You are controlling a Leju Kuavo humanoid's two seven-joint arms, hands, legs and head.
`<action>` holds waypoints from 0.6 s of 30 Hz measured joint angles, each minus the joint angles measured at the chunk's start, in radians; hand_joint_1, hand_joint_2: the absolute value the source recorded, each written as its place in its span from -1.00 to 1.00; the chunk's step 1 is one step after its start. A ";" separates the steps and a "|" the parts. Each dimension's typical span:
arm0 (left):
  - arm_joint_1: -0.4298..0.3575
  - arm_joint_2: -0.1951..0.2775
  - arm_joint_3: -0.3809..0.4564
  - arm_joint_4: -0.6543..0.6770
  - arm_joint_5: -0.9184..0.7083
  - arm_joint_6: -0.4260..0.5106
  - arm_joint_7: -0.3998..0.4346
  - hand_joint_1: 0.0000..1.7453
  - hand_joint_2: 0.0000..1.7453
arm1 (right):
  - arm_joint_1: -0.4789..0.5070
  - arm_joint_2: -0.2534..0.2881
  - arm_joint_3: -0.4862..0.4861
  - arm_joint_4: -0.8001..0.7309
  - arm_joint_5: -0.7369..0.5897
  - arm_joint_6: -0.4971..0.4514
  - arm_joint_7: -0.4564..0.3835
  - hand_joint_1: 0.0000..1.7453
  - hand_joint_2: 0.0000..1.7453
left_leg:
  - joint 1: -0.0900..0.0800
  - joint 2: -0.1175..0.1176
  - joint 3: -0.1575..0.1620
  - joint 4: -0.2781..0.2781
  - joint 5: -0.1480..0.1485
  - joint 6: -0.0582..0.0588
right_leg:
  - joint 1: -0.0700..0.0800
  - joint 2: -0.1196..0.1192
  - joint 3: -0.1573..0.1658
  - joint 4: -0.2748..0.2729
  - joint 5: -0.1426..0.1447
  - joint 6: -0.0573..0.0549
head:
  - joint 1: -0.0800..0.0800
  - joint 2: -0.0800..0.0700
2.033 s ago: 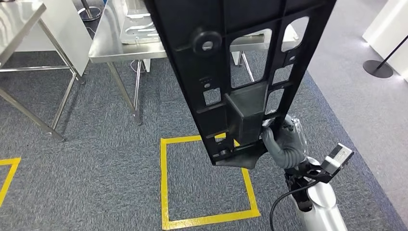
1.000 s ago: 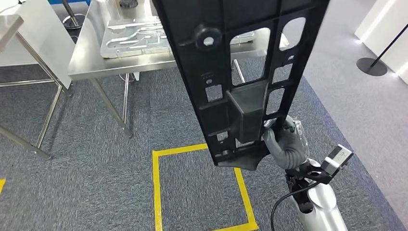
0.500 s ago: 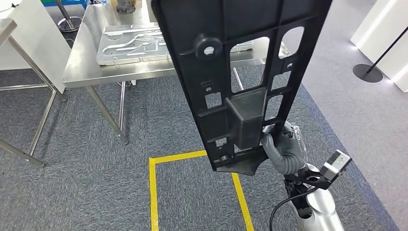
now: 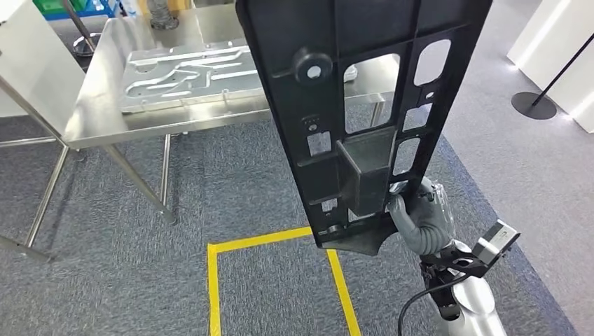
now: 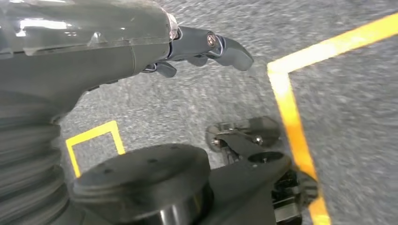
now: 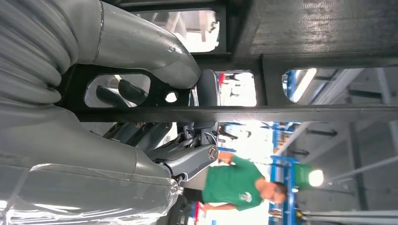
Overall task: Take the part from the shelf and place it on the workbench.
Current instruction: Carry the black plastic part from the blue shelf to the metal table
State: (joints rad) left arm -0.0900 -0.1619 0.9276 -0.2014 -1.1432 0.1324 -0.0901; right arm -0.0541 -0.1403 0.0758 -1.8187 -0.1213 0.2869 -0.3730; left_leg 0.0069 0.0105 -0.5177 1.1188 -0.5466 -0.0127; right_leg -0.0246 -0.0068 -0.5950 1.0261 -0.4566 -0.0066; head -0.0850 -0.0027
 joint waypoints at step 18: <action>0.003 0.001 0.001 0.000 0.003 0.002 -0.006 -1.00 1.00 | -0.018 0.003 -0.001 -0.003 0.000 -0.002 0.007 1.00 1.00 | -0.032 -0.023 -0.029 -0.141 0.112 0.072 | 0.010 0.014 0.013 0.203 -0.159 0.037 | 0.000 0.000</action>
State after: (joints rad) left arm -0.0874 -0.1608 0.9284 -0.2014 -1.1400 0.1344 -0.0962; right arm -0.0717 -0.1370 0.0752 -1.8216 -0.1209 0.2844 -0.3657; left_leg -0.0250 -0.0126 -0.5469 0.9774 -0.4346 0.0598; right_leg -0.0144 0.0068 -0.5815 1.2288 -0.6154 0.0301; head -0.0847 -0.0027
